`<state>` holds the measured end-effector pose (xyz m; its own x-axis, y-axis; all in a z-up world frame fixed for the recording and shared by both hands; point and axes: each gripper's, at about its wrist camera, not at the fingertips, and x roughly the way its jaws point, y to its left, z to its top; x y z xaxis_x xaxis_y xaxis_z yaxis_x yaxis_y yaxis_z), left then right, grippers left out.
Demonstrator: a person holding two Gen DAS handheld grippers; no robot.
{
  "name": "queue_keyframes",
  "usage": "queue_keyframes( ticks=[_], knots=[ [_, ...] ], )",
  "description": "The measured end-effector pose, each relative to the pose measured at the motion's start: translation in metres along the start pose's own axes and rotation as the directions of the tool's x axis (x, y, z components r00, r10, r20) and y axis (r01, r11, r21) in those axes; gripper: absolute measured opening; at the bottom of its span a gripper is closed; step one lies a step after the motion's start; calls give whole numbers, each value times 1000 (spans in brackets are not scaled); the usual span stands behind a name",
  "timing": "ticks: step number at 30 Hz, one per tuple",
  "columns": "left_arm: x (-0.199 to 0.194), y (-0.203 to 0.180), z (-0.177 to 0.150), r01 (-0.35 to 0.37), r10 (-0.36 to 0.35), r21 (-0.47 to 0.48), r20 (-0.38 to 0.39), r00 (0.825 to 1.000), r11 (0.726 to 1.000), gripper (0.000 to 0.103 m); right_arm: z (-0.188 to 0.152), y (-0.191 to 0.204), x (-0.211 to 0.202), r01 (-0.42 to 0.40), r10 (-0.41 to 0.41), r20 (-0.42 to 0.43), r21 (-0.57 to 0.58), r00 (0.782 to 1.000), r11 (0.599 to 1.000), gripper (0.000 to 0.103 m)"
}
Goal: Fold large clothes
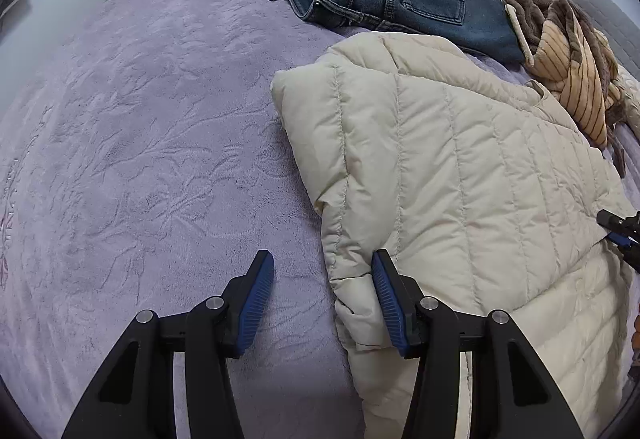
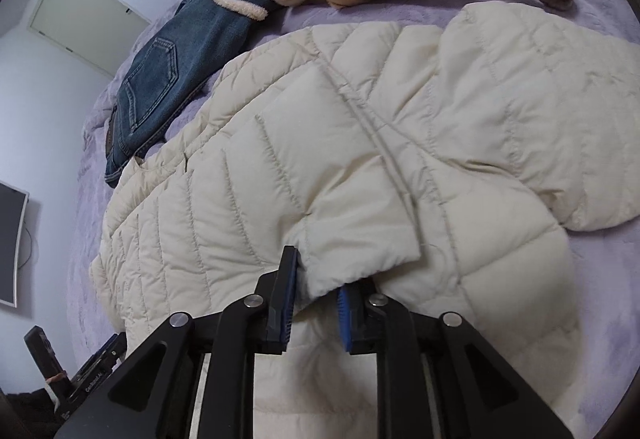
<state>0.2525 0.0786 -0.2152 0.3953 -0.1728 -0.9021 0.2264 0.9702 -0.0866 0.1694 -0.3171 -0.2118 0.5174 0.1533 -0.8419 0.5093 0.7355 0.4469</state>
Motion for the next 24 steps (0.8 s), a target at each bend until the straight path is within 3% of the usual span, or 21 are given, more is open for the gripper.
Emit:
queue_keyframes(
  ticks=[12,18,20,22,24],
  knots=[
    [-37,-2,8,-25,27,-56,32,999,998,53,4,-52,-58,84,-92,73,100,993,991,23],
    [-65,-50,4,4,-4,-6,11,1000,1000,53,-10,-81,-79,46,-53,42,158,998,986,24],
    [-66,-72,-1,26,-26,10,-15,1000,1000,53,-15,-91,-85,41,-47,29,180,998,983,27],
    [-64,-98,-9,47,-45,32,-44,998,998,53,-21,-103,-91,43,-48,22,209,999,977,44],
    [-61,-125,-18,59,-55,64,-63,996,996,53,-24,-116,-98,47,-53,21,230,998,972,46]
  ],
)
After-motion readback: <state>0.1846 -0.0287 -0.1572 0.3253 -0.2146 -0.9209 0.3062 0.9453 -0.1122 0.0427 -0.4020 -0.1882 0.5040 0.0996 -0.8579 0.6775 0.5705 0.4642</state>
